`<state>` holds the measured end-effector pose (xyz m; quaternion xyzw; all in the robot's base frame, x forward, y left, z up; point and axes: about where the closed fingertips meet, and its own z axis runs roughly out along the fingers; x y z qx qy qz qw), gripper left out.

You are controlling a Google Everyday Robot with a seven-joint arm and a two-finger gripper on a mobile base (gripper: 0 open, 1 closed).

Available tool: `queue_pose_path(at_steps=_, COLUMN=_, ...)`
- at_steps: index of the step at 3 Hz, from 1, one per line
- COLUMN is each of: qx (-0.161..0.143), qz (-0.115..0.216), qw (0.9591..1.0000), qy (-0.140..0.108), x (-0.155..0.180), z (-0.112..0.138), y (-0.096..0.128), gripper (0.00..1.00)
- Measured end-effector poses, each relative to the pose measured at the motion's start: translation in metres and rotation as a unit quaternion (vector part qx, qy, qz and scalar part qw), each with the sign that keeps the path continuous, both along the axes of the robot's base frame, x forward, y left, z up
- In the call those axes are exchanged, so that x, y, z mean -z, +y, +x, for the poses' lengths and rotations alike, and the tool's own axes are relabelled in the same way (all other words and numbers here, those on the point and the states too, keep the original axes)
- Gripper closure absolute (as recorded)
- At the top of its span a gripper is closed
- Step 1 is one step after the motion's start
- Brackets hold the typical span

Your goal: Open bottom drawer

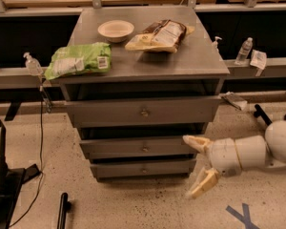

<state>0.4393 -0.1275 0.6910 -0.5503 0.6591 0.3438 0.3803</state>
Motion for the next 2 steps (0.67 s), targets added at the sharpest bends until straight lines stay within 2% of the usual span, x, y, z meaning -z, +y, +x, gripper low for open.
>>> queue_pose_path(at_steps=1, qx=-0.022, qz=0.047, qw=0.9967, qy=0.062, x=0.1195, z=-0.0135, y=0.0041, gripper=0.00)
queue_pose_path(at_steps=2, qx=-0.022, qz=0.045, qw=0.9970, qy=0.060, x=0.1164, z=-0.0128, y=0.0041, gripper=0.00)
